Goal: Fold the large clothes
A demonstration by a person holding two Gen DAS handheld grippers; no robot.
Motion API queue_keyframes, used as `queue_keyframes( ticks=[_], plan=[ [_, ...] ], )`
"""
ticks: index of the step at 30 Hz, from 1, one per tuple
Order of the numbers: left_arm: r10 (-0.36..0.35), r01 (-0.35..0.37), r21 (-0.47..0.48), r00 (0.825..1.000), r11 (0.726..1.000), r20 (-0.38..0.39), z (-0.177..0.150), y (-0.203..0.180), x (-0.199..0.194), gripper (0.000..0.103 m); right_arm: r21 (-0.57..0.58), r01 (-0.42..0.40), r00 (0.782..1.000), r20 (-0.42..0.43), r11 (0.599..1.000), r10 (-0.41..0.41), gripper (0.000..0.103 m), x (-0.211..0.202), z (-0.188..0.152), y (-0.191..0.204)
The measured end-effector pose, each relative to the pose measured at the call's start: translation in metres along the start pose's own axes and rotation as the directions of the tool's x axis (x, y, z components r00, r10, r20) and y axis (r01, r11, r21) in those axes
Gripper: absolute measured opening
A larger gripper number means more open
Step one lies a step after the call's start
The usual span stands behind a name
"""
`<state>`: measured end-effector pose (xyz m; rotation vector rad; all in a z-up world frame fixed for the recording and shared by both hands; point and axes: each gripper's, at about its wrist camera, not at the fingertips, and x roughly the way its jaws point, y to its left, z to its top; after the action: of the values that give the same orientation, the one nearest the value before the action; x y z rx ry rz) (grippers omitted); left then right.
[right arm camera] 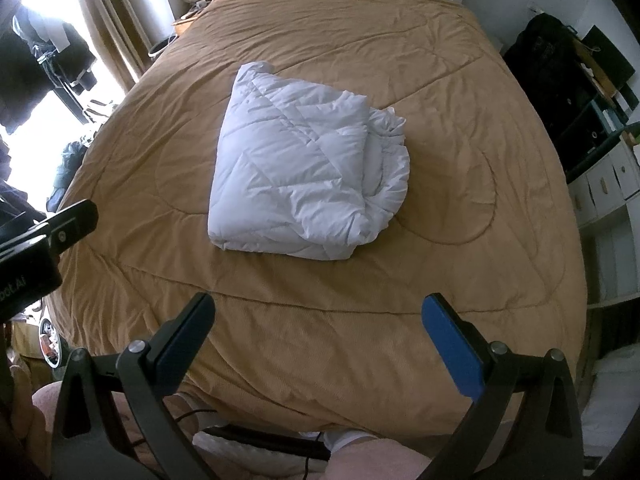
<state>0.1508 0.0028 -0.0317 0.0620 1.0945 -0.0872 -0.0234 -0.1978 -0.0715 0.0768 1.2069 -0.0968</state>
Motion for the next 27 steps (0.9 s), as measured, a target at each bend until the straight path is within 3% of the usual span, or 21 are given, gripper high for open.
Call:
queue_keyframes(
  ticks=[27],
  plan=[
    [-0.008,0.008,0.006,1.0,1.0,-0.01,-0.0062,-0.0008,0.0013,0.103,-0.01,-0.003,1.0,-0.01,1.0,0.003,0.103,0.0014,-0.0037,0.0034]
  ],
)
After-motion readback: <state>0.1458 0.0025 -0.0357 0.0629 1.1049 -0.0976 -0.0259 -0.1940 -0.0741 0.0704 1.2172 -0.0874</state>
